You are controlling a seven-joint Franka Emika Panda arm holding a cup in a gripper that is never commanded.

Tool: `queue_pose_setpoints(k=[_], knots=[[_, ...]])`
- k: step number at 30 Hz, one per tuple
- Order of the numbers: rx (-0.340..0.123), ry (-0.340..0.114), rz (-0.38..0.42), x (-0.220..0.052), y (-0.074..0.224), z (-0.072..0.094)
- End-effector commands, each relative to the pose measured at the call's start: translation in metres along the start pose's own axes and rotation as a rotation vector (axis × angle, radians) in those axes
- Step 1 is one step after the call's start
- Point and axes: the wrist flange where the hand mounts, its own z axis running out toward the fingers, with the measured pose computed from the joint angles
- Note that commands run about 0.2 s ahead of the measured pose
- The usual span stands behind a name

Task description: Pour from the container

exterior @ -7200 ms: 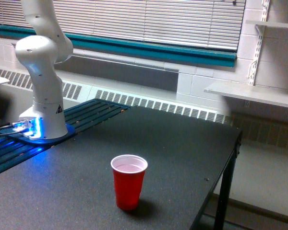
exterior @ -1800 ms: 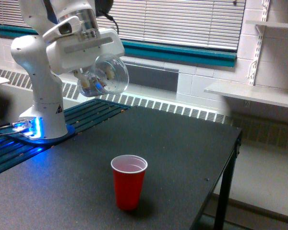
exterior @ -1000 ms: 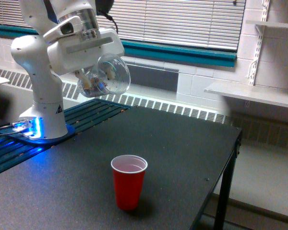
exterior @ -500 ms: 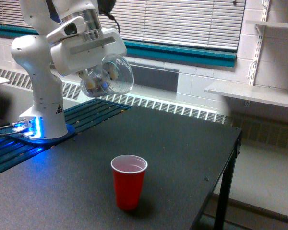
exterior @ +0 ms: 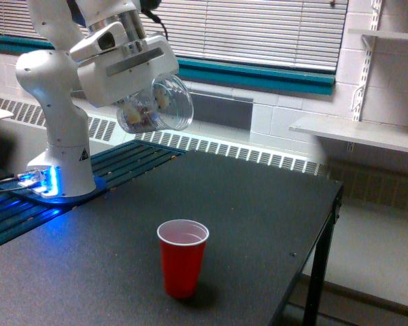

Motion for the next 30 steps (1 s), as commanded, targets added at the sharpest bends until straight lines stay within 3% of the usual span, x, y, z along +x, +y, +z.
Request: queue_pose_setpoints(k=[1, 13, 30], knots=[[-0.008, -0.045, -0.072, -0.001, -0.009, 0.003], [-0.068, -0.119, -0.094, 0.001, -0.017, 0.012], [-0.147, -0.153, -0.115, 0.008, -0.019, 0.021]])
